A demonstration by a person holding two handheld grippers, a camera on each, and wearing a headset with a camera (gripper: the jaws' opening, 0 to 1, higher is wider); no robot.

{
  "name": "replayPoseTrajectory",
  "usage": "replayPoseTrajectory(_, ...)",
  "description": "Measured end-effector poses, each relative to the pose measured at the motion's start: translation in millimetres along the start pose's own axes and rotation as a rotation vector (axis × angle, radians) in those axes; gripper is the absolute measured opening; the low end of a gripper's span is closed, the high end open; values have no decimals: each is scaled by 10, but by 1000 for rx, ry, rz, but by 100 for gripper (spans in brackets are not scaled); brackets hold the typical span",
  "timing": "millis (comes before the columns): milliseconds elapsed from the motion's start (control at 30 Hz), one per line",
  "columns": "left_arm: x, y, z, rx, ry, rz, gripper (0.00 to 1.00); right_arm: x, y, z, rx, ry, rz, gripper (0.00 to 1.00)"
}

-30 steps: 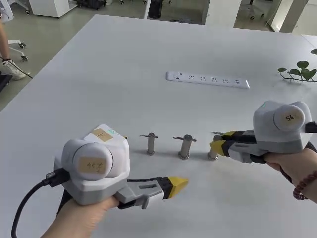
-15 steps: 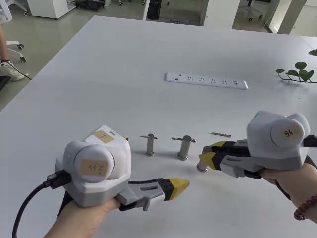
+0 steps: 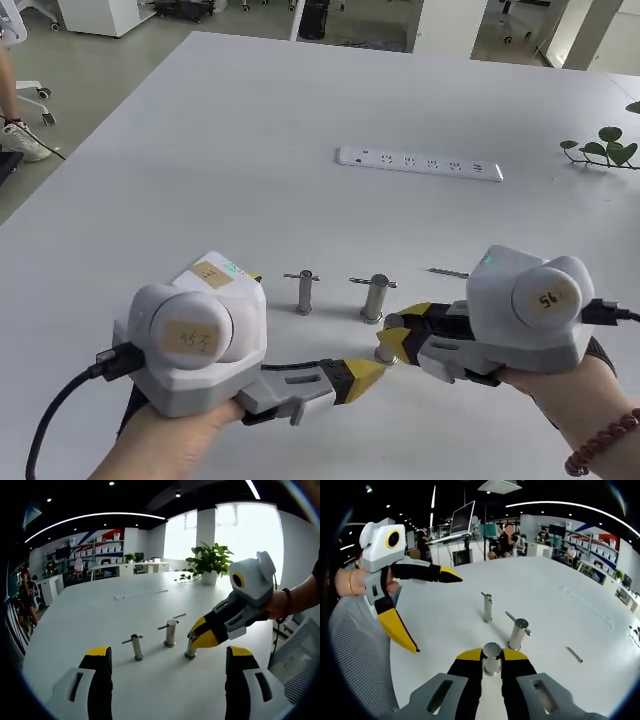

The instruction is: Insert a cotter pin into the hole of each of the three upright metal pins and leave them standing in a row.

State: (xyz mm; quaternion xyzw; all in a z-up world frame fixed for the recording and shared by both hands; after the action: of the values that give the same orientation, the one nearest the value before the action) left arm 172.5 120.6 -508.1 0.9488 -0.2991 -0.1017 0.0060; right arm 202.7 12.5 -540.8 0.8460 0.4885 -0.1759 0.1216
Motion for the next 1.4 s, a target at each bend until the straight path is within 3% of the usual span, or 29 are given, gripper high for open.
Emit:
replayPoseTrajectory(667,4,39,1,14,-10,15,94,33,-40,7,-2,30,-26,9)
replayPoseTrajectory(933,4,41,8,16,-14,15,95,53,-70,62,54,26,-27,13)
replayPoseTrajectory(1133,-1,34,4,18,-14,9,95,-4,-98,31,78,32,-59,21)
replayPoseTrajectory(1400,-8,24,-11,16,-7,3,95,-173,49,-47,144,56,-47,31)
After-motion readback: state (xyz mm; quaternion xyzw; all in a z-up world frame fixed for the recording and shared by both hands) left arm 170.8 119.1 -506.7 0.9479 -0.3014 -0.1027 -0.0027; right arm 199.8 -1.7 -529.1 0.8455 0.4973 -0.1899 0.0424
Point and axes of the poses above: the centre of the closed fingertips' face, and the gripper's own axes: x roughly forward along the fingers, y roughly to its right, z roughly out of its underside, the point moved 4 cm from there along -x, roughly backward along the fingers, and after that the axes turned 12 degrees about y, right-handed, at the moved point
